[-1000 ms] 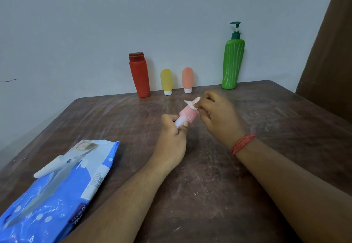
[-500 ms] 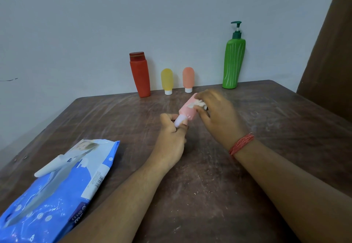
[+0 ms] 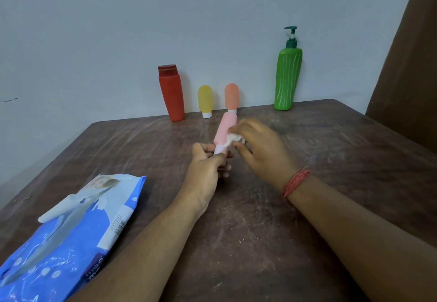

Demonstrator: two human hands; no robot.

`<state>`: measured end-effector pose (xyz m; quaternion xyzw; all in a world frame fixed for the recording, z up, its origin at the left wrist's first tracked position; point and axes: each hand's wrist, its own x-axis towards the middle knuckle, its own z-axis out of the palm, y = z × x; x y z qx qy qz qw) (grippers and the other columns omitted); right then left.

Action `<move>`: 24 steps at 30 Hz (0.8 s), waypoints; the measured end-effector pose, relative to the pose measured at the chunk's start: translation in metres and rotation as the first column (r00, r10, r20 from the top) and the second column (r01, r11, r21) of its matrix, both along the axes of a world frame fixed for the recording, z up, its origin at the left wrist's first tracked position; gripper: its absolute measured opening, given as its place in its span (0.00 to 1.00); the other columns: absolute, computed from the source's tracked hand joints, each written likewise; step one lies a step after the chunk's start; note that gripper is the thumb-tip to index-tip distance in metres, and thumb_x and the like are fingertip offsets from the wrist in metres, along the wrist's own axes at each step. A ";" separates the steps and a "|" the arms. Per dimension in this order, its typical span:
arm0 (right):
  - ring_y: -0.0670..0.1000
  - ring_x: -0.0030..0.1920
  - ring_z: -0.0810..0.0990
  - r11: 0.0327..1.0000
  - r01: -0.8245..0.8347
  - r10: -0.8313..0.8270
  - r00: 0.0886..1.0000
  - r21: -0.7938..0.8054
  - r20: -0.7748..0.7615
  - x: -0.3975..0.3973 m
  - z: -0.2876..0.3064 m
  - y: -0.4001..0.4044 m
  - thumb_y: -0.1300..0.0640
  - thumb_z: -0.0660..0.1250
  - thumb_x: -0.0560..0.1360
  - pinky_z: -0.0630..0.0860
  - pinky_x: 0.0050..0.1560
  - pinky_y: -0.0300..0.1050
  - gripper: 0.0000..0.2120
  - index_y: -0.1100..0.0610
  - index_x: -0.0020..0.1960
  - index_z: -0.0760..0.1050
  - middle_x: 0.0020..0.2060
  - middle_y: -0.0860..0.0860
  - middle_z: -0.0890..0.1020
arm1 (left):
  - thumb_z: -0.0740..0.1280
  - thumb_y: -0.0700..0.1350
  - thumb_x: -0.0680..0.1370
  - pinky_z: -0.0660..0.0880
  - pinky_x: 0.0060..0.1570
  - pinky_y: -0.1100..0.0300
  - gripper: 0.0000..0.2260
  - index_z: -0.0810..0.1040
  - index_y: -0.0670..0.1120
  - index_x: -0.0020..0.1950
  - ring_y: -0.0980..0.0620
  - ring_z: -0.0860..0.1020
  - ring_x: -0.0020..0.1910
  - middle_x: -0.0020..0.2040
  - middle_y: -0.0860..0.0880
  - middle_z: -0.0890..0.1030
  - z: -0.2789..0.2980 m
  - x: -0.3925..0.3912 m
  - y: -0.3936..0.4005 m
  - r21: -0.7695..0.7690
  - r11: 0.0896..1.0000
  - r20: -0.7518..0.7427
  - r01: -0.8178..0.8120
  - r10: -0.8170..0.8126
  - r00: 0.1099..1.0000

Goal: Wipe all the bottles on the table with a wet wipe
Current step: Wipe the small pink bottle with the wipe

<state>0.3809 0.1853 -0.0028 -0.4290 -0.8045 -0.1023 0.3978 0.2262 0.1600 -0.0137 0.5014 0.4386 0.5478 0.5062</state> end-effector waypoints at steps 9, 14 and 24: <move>0.49 0.50 0.76 1.000 0.008 -0.008 0.997 -0.002 -0.071 0.000 0.004 -0.003 0.65 0.70 0.74 0.67 0.50 0.32 0.10 0.60 0.55 0.79 0.51 0.54 0.79 | 0.63 0.39 0.83 0.75 0.37 0.58 0.06 0.67 0.45 0.56 0.54 0.78 0.35 0.49 0.45 0.83 -0.002 0.001 0.000 0.032 0.998 -0.026 0.052 -0.051 0.998; 0.50 0.48 0.78 0.997 -0.068 0.069 0.995 -0.025 0.070 -0.003 0.001 -0.006 0.64 0.72 0.74 0.69 0.47 0.33 0.07 0.60 0.52 0.80 0.49 0.54 0.79 | 0.62 0.38 0.84 0.77 0.36 0.58 0.06 0.66 0.46 0.57 0.54 0.79 0.35 0.49 0.46 0.82 -0.002 -0.001 0.001 0.028 0.999 0.002 0.037 -0.038 0.999; 0.49 0.47 0.78 1.000 -0.005 0.006 0.994 0.010 -0.112 0.002 0.003 -0.003 0.65 0.72 0.73 0.69 0.47 0.32 0.07 0.60 0.51 0.81 0.49 0.53 0.80 | 0.63 0.41 0.84 0.77 0.39 0.58 0.06 0.66 0.46 0.57 0.54 0.80 0.37 0.53 0.44 0.82 -0.003 -0.002 0.000 0.045 0.995 -0.040 0.087 -0.085 0.996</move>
